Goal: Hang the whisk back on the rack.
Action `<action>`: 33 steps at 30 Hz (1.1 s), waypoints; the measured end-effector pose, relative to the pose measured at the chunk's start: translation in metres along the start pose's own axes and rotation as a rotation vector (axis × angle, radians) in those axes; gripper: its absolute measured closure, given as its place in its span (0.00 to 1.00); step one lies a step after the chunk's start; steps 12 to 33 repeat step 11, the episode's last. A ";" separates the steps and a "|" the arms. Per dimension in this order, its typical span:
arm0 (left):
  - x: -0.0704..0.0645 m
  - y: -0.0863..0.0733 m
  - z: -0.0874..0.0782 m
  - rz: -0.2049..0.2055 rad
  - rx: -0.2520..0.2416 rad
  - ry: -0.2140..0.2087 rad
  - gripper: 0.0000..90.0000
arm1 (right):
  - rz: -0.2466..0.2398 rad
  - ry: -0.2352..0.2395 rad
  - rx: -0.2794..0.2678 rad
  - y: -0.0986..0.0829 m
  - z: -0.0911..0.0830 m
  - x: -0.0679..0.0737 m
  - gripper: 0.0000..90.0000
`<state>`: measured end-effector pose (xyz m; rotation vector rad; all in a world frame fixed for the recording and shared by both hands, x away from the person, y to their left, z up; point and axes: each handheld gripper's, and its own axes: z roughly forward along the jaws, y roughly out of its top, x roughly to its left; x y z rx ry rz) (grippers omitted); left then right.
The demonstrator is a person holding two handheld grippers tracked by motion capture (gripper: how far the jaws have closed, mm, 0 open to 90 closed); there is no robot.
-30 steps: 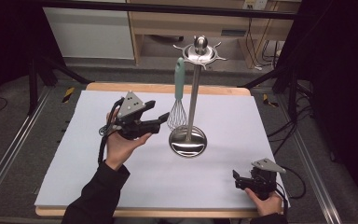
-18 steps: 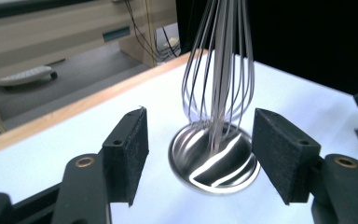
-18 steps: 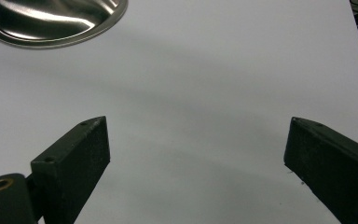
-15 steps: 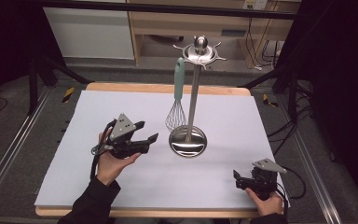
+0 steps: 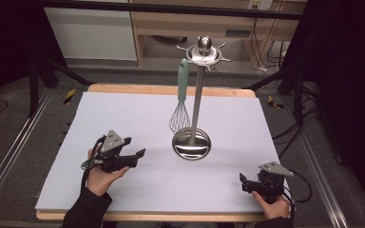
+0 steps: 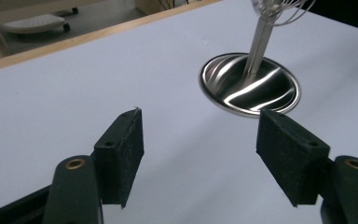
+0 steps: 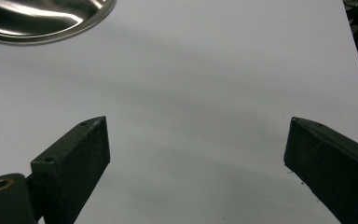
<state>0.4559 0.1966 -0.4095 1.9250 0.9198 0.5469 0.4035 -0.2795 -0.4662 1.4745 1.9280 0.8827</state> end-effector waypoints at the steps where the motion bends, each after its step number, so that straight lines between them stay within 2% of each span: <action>1: 0.000 0.000 0.000 0.000 0.000 0.000 0.34 | 0.000 0.000 0.000 0.000 0.000 0.000 0.08; 4: 0.007 -0.009 -0.002 -0.013 0.014 0.018 0.33 | 0.004 -0.004 0.005 -0.001 0.001 -0.003 0.08; 6: 0.013 -0.018 -0.005 -0.040 0.017 0.036 0.33 | 0.006 -0.009 0.007 -0.001 0.001 -0.004 0.08; 11: 0.023 -0.031 -0.007 -0.074 0.039 0.059 0.31 | 0.005 -0.017 0.014 -0.002 0.002 -0.006 0.08; 33: 0.023 -0.031 -0.007 -0.074 0.039 0.059 0.31 | 0.005 -0.017 0.014 -0.002 0.002 -0.006 0.08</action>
